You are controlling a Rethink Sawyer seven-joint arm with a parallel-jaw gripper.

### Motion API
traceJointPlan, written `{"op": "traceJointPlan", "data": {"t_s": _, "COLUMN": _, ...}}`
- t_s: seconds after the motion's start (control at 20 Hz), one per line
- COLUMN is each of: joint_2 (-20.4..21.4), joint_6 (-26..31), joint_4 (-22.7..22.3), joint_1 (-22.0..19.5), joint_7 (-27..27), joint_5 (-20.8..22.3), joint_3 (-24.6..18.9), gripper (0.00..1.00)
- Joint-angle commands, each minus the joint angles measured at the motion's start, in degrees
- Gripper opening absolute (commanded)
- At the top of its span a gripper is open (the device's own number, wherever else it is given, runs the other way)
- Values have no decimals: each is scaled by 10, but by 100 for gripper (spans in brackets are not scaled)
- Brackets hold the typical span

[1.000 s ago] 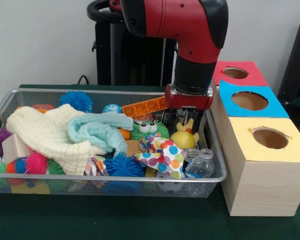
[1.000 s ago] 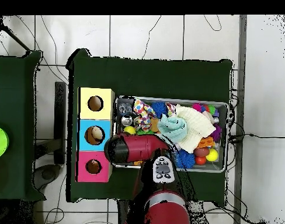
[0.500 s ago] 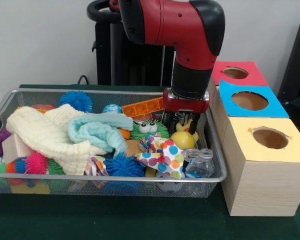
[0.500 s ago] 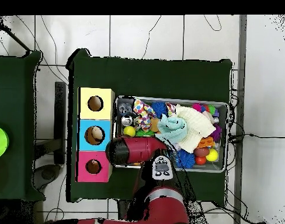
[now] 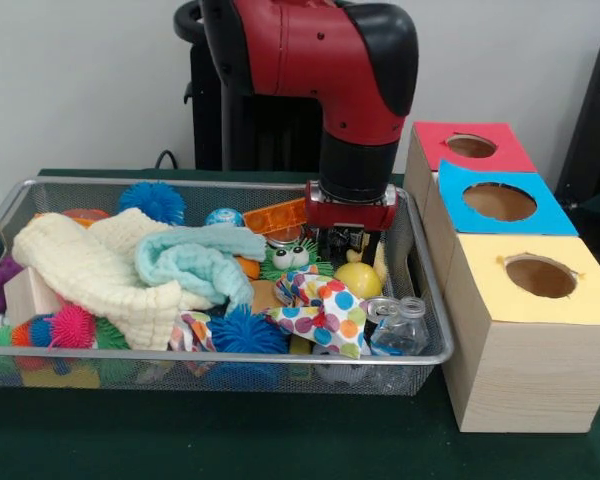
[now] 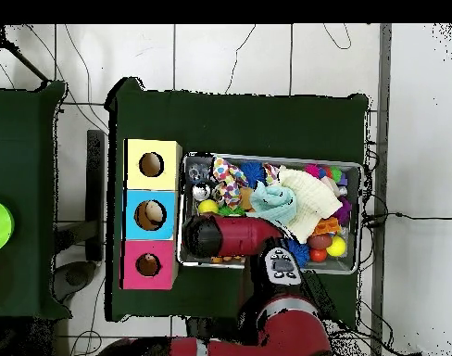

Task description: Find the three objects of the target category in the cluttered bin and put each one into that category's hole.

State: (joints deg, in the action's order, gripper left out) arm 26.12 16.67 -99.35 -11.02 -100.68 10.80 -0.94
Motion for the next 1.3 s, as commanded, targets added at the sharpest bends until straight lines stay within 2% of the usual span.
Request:
{"op": "traceJointPlan", "data": {"t_s": 0.05, "joint_2": -27, "joint_6": 19, "joint_4": -40, "joint_1": -53, "joint_7": 24, "joint_5": 44, "joint_3": -84, "gripper": 100}}
{"op": "traceJointPlan", "data": {"t_s": 0.65, "joint_2": -23, "joint_6": 57, "joint_4": -43, "joint_1": -81, "joint_7": 33, "joint_5": 58, "joint_3": -130, "gripper": 100}}
{"op": "traceJointPlan", "data": {"t_s": 0.95, "joint_2": -8, "joint_6": 79, "joint_4": -56, "joint_1": -88, "joint_7": 28, "joint_5": 54, "joint_3": -141, "gripper": 100}}
{"op": "traceJointPlan", "data": {"t_s": 1.3, "joint_2": -15, "joint_6": 79, "joint_4": -50, "joint_1": -78, "joint_7": 17, "joint_5": 58, "joint_3": -132, "gripper": 100}}
